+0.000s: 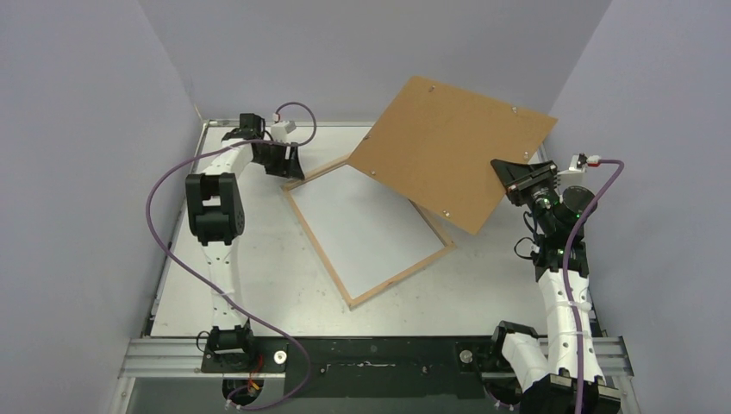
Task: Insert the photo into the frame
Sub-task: Adjust the photo frame at the center of the board.
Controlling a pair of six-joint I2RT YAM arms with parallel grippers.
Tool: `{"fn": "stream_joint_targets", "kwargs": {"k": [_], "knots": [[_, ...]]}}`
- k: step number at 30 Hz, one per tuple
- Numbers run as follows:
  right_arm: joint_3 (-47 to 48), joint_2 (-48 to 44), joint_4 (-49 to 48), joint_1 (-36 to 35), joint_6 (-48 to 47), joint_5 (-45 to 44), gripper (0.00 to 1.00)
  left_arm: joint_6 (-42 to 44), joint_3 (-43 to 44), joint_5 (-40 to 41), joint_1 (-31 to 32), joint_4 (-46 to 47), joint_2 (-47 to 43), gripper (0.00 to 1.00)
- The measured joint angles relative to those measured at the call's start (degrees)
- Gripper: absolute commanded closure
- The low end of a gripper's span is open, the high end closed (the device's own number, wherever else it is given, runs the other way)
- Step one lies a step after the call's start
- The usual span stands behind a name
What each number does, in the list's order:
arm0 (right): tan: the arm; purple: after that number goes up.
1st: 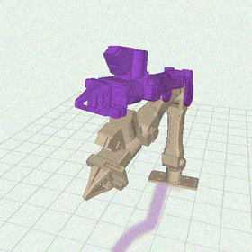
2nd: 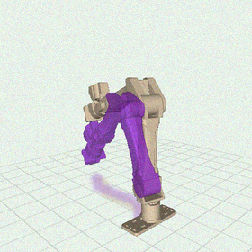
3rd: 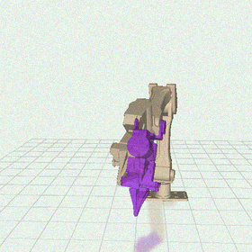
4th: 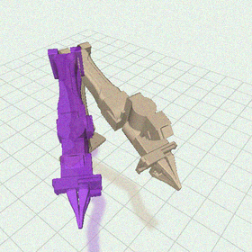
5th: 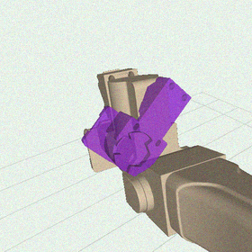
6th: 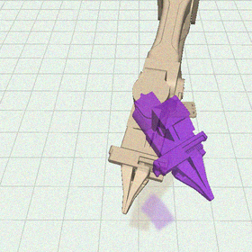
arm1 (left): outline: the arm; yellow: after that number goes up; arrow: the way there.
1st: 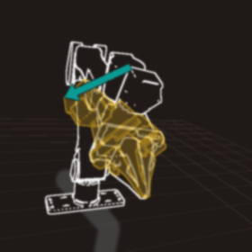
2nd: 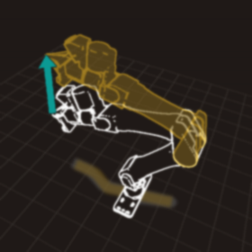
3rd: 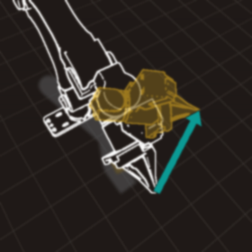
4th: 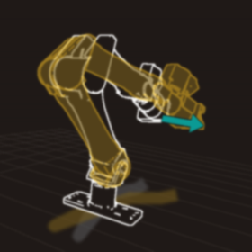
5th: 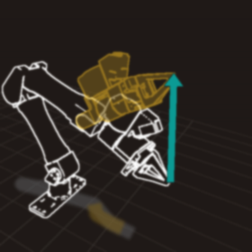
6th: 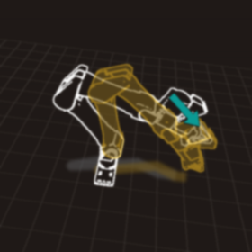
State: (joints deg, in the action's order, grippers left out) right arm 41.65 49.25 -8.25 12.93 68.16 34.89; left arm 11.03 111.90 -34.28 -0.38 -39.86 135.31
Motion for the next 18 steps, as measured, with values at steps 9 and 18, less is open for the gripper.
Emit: {"fn": "stream_joint_targets", "kwargs": {"k": [9,18], "knots": [[0.0,0.0,0.0,0.0,0.02,0.0,0.95,0.66,-3.08,-0.7,-0.52,0.66,-0.66,0.61],[0.0,0.02,-0.02,0.0,0.17,0.02,0.95,2.62,-12.35,-1.66,-2.58,3.26,-5.42,0.73]]}}
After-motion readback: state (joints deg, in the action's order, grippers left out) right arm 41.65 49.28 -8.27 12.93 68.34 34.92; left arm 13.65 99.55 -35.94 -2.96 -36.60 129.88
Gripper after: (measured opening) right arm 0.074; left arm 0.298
